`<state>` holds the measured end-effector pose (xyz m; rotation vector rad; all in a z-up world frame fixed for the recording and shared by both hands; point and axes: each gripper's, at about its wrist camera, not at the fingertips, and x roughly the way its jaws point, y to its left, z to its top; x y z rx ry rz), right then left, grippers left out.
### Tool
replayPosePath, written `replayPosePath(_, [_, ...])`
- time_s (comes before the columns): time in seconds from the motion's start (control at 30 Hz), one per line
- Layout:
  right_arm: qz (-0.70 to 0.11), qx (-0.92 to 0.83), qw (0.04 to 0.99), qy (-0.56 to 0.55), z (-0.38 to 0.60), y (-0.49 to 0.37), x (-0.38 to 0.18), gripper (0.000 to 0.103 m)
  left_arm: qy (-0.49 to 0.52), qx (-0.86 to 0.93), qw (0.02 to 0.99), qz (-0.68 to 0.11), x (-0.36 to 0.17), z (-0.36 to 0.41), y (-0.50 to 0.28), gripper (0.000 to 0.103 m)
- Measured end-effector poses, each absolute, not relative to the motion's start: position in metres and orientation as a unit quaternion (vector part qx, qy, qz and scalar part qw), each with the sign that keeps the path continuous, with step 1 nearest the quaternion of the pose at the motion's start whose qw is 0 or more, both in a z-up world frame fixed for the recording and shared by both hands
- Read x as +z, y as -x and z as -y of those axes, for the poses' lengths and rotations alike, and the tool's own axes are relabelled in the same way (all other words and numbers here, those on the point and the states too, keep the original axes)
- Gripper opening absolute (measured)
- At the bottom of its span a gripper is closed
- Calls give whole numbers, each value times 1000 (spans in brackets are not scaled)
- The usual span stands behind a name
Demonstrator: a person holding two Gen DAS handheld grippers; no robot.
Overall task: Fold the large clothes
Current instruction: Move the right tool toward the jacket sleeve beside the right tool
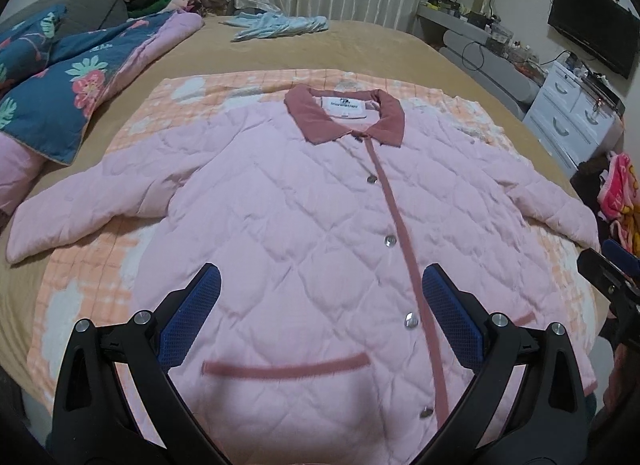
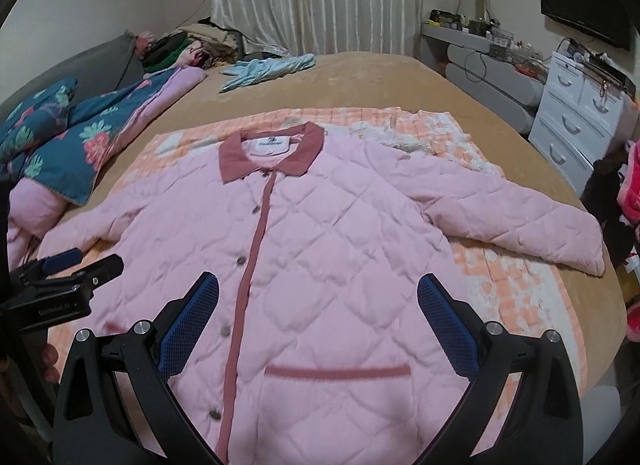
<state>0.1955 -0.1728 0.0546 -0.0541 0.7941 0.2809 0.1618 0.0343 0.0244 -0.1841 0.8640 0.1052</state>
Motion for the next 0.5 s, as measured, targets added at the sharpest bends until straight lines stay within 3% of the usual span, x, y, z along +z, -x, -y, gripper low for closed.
replayPosePath(0.5, [-395, 81, 913, -58, 204, -297, 40, 99, 105, 38, 891, -441, 7, -34, -256, 95])
